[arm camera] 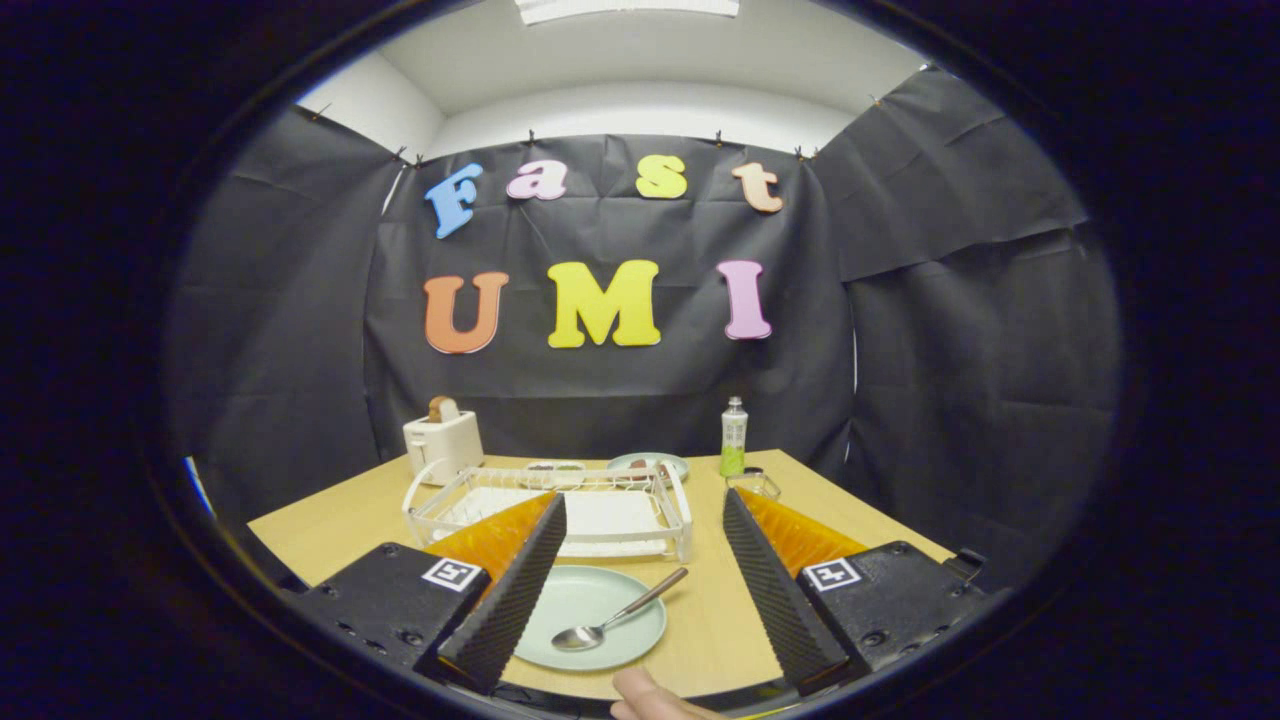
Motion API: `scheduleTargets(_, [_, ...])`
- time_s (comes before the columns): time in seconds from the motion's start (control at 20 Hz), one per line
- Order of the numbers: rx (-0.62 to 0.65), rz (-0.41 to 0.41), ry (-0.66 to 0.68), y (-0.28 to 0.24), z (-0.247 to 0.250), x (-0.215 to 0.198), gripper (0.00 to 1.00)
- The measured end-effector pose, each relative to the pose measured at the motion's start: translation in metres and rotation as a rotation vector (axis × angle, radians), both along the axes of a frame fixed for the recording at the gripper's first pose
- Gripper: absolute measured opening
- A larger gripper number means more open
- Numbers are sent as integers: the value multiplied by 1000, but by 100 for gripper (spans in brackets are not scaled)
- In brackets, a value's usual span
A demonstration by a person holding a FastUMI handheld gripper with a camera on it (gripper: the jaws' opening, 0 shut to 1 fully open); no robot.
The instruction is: Take the plate from the dish rack, then take the spoon from the basket and place it into the plate.
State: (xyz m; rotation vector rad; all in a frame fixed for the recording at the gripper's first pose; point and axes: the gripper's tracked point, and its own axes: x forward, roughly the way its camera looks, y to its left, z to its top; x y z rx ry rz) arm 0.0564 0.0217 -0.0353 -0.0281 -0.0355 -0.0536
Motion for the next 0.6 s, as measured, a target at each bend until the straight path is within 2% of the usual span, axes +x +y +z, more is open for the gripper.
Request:
scheduleTargets(0.1, [-13, -25, -10, -11, 9, -15, 100])
scheduleTargets(0.6, [7, -9, -78, -16, 42, -63, 100])
